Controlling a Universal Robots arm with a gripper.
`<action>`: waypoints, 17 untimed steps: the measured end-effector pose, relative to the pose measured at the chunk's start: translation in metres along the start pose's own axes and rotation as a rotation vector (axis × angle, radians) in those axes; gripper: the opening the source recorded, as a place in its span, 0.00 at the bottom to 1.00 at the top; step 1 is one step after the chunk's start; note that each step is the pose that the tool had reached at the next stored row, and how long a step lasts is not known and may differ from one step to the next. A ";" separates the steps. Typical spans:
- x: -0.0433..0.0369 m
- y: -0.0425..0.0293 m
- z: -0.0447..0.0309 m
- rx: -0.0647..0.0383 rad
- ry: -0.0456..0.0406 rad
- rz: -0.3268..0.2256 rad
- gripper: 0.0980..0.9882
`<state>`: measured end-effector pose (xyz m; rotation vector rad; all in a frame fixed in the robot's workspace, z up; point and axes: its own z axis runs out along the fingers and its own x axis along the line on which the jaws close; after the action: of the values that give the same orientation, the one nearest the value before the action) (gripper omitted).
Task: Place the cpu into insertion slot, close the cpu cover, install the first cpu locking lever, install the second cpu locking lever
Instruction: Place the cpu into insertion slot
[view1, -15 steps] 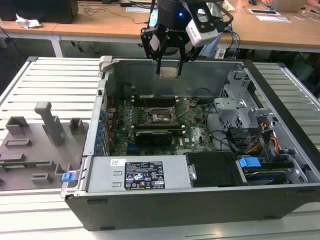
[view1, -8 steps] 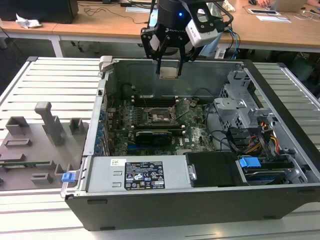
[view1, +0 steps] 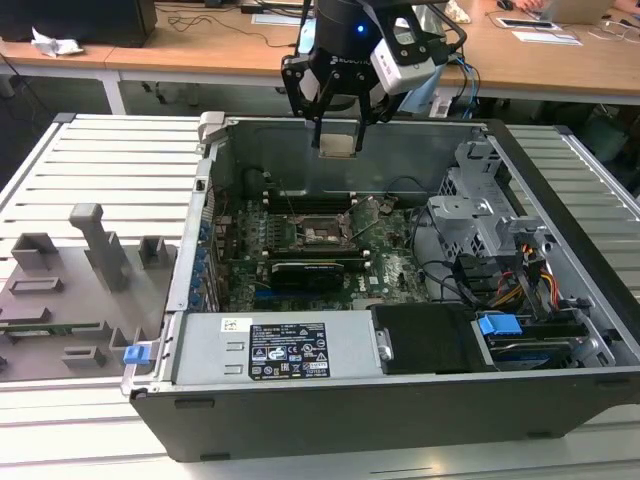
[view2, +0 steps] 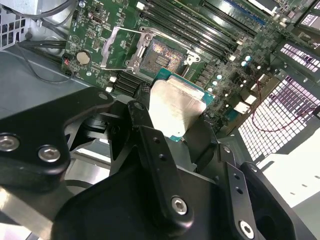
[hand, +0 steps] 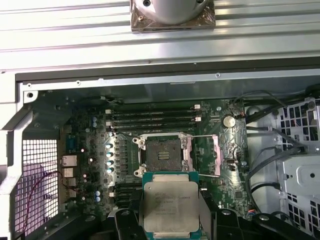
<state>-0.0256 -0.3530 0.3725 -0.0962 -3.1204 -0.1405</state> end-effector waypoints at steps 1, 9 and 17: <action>0.0001 0.0000 0.0000 0.000 -0.0001 0.001 0.48; 0.0011 -0.0001 0.0001 0.000 -0.0008 0.009 0.48; 0.0048 -0.0003 0.0005 -0.001 -0.0036 0.041 0.48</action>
<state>-0.0304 -0.3530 0.3721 -0.1602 -3.1195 -0.1410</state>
